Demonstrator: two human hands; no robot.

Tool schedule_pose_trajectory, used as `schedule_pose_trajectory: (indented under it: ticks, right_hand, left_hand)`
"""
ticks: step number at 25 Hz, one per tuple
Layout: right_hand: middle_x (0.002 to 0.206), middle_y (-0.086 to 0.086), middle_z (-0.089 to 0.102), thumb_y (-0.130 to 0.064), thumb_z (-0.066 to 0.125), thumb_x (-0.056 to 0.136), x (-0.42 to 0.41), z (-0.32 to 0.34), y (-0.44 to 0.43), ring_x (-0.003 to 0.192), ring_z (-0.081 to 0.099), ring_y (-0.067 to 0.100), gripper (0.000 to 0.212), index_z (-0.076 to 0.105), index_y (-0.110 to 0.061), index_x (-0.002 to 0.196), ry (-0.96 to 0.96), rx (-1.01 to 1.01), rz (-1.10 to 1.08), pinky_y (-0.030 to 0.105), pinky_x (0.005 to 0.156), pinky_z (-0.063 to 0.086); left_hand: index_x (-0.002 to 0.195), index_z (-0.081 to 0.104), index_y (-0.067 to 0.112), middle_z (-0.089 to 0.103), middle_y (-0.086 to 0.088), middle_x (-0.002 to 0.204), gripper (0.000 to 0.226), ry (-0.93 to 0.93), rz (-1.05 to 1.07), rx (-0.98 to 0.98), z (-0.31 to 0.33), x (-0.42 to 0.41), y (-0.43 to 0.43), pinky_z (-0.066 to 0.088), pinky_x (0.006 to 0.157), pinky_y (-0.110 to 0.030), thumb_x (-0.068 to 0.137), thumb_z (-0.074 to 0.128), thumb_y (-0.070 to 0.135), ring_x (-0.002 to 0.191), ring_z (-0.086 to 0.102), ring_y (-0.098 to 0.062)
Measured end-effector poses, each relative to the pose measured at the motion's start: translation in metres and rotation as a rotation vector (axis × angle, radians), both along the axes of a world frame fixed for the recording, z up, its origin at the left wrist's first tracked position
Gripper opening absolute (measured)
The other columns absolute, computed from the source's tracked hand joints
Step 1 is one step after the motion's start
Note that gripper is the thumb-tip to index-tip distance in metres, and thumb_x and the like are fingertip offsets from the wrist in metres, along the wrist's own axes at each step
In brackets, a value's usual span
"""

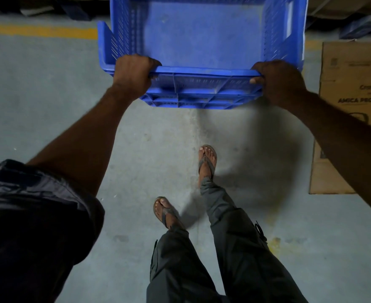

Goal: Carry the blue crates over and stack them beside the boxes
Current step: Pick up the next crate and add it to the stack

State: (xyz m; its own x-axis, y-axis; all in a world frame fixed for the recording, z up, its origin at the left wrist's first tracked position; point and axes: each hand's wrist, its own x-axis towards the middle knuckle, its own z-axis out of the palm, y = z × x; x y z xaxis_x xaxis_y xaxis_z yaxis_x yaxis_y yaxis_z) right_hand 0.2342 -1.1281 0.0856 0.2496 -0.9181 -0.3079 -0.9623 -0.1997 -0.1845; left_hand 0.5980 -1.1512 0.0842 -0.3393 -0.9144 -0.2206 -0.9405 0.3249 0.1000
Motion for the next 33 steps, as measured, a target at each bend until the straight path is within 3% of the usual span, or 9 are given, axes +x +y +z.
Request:
schedule_pose_trajectory:
  ticks: [9, 16, 26, 33]
  right_hand:
    - [0.097, 0.023, 0.064, -0.034, 0.055, 0.095, 0.007, -0.007, 0.005, 0.096, 0.058, 0.041, 0.022, 0.06, -0.017, 0.108, -0.014, 0.06, -0.038, 0.047, 0.08, 0.049]
    - [0.09, 0.02, 0.064, -0.038, 0.055, 0.095, 0.0, -0.001, 0.0, 0.088, 0.06, 0.041, 0.024, 0.06, -0.014, 0.099, -0.023, 0.062, 0.054, 0.049, 0.075, 0.051]
    - [0.087, 0.022, 0.063, -0.038, 0.056, 0.095, -0.002, -0.006, -0.003, 0.084, 0.06, 0.042, 0.027, 0.06, -0.011, 0.098, 0.003, 0.028, 0.114, 0.045, 0.072, 0.049]
    - [0.088, 0.023, 0.063, -0.037, 0.059, 0.094, -0.005, -0.004, -0.007, 0.086, 0.06, 0.041, 0.029, 0.063, -0.008, 0.097, -0.027, 0.119, 0.072, 0.044, 0.073, 0.048]
  left_hand:
    - [0.103, 0.07, 0.014, 0.07, -0.018, 0.091, 0.022, -0.037, 0.045, 0.043, -0.008, 0.0, 0.005, 0.048, 0.073, -0.045, 0.082, 0.062, 0.014, 0.09, 0.064, -0.044]
    - [0.101, 0.071, 0.014, 0.069, -0.02, 0.096, 0.018, -0.076, 0.096, 0.12, -0.007, -0.008, 0.0, 0.049, 0.083, -0.046, 0.084, 0.066, 0.018, 0.095, 0.064, -0.044]
    - [0.101, 0.071, 0.013, 0.069, -0.025, 0.094, 0.019, -0.074, 0.132, 0.063, -0.021, -0.005, 0.002, 0.049, 0.08, -0.049, 0.084, 0.064, 0.018, 0.093, 0.064, -0.049]
    - [0.1, 0.071, 0.016, 0.07, -0.023, 0.097, 0.019, -0.117, 0.186, 0.11, -0.024, -0.012, -0.001, 0.045, 0.092, -0.051, 0.082, 0.067, 0.02, 0.098, 0.064, -0.047]
